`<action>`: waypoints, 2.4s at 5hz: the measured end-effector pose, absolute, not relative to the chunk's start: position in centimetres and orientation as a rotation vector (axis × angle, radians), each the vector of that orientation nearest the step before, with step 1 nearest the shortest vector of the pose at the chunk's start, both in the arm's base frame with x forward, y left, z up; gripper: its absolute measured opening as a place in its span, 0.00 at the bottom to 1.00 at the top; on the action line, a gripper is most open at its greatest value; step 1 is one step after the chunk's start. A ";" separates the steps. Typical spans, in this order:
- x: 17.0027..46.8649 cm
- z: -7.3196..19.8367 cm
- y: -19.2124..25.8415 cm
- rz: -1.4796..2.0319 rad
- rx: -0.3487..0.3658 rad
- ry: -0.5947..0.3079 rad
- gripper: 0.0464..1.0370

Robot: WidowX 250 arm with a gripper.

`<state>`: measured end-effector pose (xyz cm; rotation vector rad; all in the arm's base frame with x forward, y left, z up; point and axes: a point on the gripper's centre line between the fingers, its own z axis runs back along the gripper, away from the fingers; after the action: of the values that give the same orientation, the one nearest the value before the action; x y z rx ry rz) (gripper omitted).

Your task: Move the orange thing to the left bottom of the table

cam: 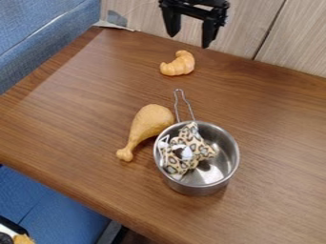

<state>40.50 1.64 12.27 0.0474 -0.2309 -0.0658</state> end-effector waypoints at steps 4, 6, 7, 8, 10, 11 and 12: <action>43.1 6.1 3.0 -0.088 0.052 -0.111 0.96; 43.8 5.3 3.5 -0.052 0.083 -0.125 0.64; 43.6 5.2 3.7 -0.038 0.095 -0.133 0.61; 43.7 5.2 3.6 -0.040 0.096 -0.136 0.61; 43.2 7.4 4.4 0.033 0.038 -0.165 0.61; 42.2 10.2 6.5 0.085 -0.006 -0.217 0.61; 39.6 11.7 8.0 0.114 -0.016 -0.233 0.61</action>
<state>39.60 8.03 11.74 -0.0160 -0.2334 0.1142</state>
